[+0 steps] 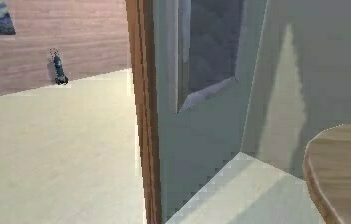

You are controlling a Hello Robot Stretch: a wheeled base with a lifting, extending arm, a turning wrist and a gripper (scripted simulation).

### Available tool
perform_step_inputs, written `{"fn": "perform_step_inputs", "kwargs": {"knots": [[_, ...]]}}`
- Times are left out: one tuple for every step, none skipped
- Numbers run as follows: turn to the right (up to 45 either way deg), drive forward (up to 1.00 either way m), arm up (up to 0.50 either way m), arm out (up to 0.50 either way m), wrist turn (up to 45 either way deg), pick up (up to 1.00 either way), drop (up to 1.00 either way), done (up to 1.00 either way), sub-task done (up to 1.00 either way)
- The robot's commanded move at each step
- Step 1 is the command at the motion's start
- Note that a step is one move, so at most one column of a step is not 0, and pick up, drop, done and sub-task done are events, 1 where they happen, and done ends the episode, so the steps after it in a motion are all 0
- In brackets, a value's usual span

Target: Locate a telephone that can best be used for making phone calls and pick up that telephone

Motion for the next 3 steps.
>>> {"fn": "perform_step_inputs", "kwargs": {"knots": [[-3.0,0.00,0.00,0.00,0.0,0.00,0.00,0.00,0.00],[0.0,0.35,0.00,0.00,0.0,0.00,0.00,0.00,0.00],[-6.0,0.00,0.00,0.00,0.0,0.00,0.00,0.00,0.00]]}}
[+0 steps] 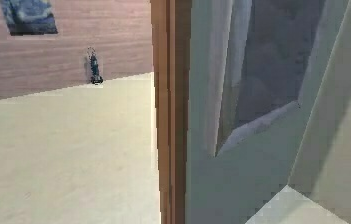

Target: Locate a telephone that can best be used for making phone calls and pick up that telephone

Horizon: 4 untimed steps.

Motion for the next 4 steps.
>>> {"fn": "perform_step_inputs", "kwargs": {"knots": [[45.0,0.00,0.00,0.00,0.0,0.00,0.00,0.00,0.00],[39.0,0.00,0.00,0.00,0.0,0.00,0.00,0.00,0.00],[0.0,0.25,0.00,0.00,0.0,0.00,0.00,0.00,0.00],[-45.0,0.00,0.00,0.00,0.0,0.00,0.00,0.00,0.00]]}}
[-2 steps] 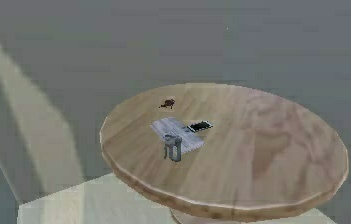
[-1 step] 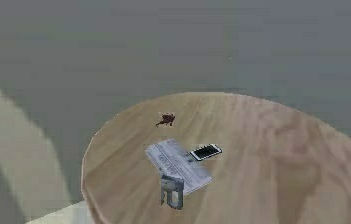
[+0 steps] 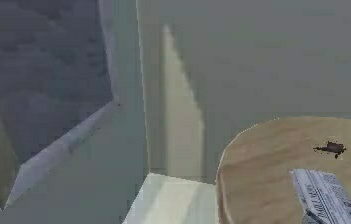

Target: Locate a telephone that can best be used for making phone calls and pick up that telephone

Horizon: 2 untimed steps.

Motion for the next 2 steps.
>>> {"fn": "perform_step_inputs", "kwargs": {"knots": [[-30.0,0.00,0.00,0.00,0.0,0.00,0.00,0.00,0.00],[0.0,0.00,0.50,0.00,0.0,0.00,0.00,0.00,0.00]]}}
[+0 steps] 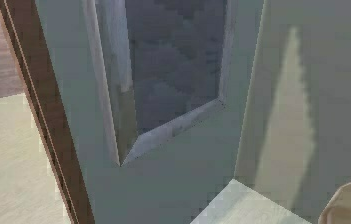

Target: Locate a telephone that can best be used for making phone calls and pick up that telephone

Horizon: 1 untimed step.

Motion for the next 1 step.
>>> {"fn": "perform_step_inputs", "kwargs": {"knots": [[0.0,0.00,0.38,0.00,0.0,0.00,0.00,0.00,0.00]]}}
